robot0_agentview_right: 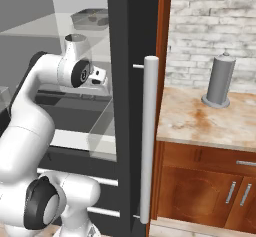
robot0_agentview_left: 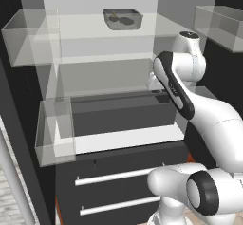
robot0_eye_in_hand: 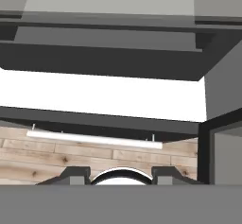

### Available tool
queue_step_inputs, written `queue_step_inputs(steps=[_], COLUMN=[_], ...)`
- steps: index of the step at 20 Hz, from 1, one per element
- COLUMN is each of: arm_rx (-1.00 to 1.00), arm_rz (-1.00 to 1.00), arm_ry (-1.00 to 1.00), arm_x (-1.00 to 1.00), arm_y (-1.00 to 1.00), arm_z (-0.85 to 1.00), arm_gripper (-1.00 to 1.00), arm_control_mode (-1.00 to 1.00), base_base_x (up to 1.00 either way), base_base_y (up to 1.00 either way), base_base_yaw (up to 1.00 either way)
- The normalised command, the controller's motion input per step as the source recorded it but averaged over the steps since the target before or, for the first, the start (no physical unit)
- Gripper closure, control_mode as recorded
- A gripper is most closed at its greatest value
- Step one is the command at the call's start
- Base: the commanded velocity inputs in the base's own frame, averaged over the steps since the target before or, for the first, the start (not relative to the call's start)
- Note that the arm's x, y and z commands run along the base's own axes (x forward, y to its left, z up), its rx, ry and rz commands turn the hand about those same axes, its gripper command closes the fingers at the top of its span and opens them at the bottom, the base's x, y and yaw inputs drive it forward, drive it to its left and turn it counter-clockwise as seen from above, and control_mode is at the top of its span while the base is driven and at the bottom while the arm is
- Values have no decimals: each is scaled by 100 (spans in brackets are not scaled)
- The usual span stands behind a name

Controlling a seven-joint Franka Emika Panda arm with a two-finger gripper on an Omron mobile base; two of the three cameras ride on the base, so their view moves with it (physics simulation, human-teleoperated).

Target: Place the tupperware containing the steak and garlic meal in the microwave. Close the microwave door and press the start button to reheat the meal.

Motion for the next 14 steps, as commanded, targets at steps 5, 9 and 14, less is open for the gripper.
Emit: queue_step_inputs(steps=[5,9,14], arm_rx=[0,0,0], arm_rz=[-1,-2,-3], arm_ry=[-5,-25,-26], arm_x=[0,0,0], arm_y=[2,6,6], arm_z=[0,26,51], arm_gripper=[-100,-100,-100], arm_control_mode=[-100,-100,-100], base_base_x=[0,0,0], base_base_y=[0,0,0], base_base_yaw=[0,0,0])
